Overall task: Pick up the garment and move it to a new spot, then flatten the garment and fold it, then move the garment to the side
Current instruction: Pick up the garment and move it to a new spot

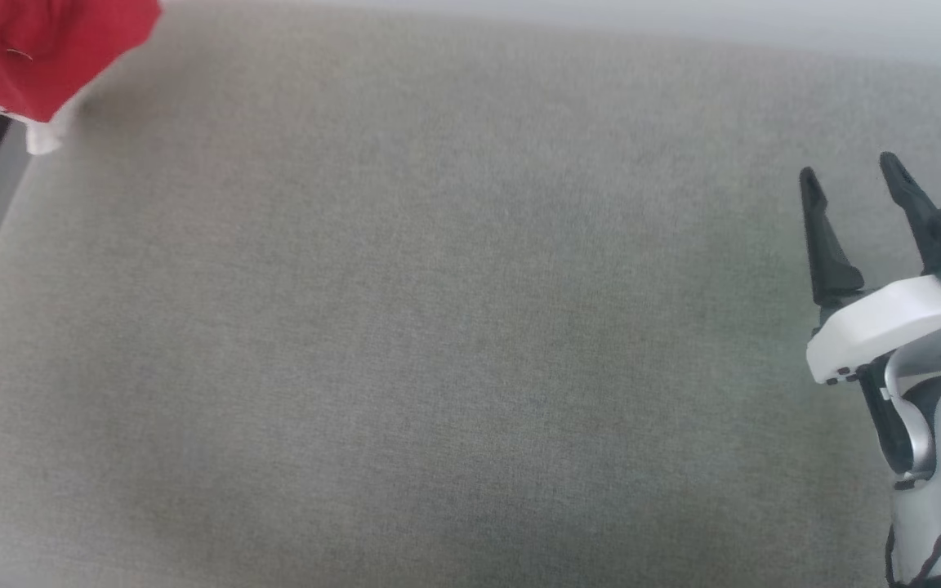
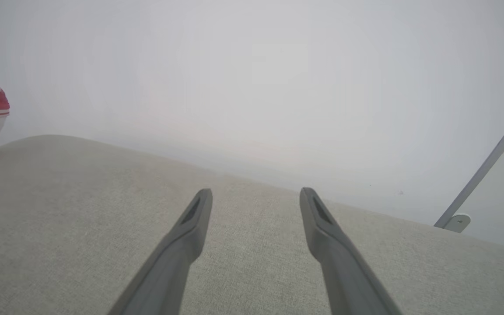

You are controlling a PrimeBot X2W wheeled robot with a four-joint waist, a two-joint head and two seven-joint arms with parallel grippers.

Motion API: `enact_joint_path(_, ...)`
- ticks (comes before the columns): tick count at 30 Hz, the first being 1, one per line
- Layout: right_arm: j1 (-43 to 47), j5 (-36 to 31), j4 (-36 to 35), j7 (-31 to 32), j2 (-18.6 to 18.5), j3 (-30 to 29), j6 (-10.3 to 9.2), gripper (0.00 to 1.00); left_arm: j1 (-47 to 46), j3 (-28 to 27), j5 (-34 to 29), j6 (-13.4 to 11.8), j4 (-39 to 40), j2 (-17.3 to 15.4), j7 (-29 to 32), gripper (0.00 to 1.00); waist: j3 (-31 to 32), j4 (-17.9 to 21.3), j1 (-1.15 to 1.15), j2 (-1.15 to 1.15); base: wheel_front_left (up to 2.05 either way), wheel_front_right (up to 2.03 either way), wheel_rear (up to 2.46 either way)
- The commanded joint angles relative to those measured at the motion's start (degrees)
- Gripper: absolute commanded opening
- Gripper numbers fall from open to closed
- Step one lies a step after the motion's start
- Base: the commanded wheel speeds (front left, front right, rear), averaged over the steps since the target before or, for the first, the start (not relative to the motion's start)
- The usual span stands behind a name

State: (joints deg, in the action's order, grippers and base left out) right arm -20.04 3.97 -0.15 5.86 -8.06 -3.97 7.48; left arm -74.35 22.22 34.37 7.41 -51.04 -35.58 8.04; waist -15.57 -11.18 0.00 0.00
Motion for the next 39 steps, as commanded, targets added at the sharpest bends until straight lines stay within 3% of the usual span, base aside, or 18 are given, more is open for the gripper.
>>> enact_joint_path(1,0.54,-0.03,0.12,-0.66,0.37,-0.55,0.02,1.00,1.29,0.54,0.52,0.03,1.93,-0.85,0.98,0.00,2.04,0.17,0.00,0.00,0.00,0.00,0.00)
enact_joint_path(5,1.20,-0.13,0.27,-1.47,0.83,-2.21,0.02,1.00,3.69,1.26,2.43,0.02,9.90,-2.44,5.09,0.00,4.09,1.33,0.00,0.00,0.00,0.00,0.00)
enact_joint_path(8,1.49,-0.11,0.09,-1.80,1.21,-3.75,0.02,1.00,6.70,1.27,3.65,-1.41,16.97,-3.23,9.03,0.00,5.18,2.50,0.00,0.00,0.00,0.00,0.00)
enact_joint_path(18,2.51,-0.56,-1.32,-2.61,2.59,-8.30,0.02,1.00,18.66,2.17,6.44,-10.61,46.63,-5.47,21.26,0.00,5.59,9.07,0.00,0.00,0.00,0.00,0.00)
enact_joint_path(23,3.02,-0.67,-1.45,-3.25,3.53,-9.64,0.03,1.00,21.76,3.77,6.51,-13.38,55.82,-5.10,24.65,0.00,4.50,12.65,0.00,0.00,0.00,0.00,0.00)
enact_joint_path(30,3.95,-0.15,0.48,-4.48,4.51,-9.99,0.03,1.00,27.26,7.73,8.06,-16.04,60.07,-2.72,28.87,0.00,3.21,16.11,0.00,0.00,0.00,0.00,0.00)
enact_joint_path(39,4.72,0.09,4.55,-6.15,5.11,-8.23,0.03,1.00,37.61,13.64,11.15,-17.32,56.30,0.25,31.86,0.00,2.40,17.88,0.00,0.00,0.00,0.00,0.00)
